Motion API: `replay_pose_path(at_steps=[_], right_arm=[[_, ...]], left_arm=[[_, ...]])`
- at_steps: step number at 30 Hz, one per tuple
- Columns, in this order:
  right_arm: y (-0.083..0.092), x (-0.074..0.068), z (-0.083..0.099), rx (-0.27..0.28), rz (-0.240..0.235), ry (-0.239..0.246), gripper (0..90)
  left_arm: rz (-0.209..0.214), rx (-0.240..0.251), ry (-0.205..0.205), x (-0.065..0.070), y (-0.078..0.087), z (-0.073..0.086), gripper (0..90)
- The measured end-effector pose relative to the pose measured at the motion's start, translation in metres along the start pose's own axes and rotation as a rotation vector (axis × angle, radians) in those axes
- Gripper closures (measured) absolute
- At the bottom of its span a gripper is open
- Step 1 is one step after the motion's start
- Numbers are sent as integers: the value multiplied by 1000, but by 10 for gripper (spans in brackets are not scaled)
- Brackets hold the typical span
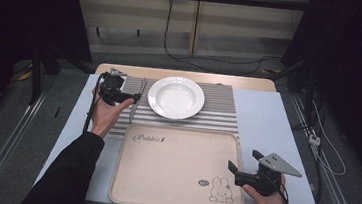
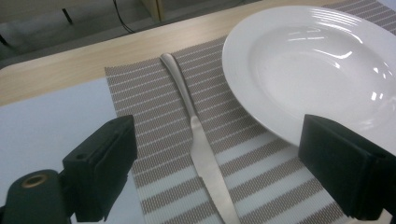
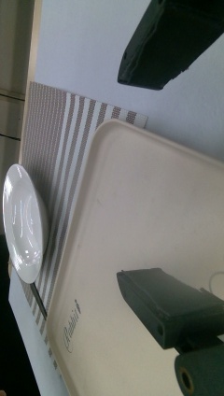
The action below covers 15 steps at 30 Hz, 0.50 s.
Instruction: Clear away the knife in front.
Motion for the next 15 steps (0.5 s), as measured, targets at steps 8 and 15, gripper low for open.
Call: replay_pose_path(at_steps=[8, 15], right_arm=[[-1, 1, 0, 2, 0, -9, 54], [-2, 3, 0, -1, 1, -13, 52]], left_arm=[[-40, -33, -9, -17, -18, -14, 114], [-46, -61, -14, -29, -37, -29, 124]])
Point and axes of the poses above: each handheld gripper's, and its own axes: y roughly backward along the jaws, z roughly out of its underside, x roughly to its right, the point moved 9 cm from there along -y, roughly forward along the jaws, and after that the axes turned 6 degrees about -y, right-handed, at the moved point
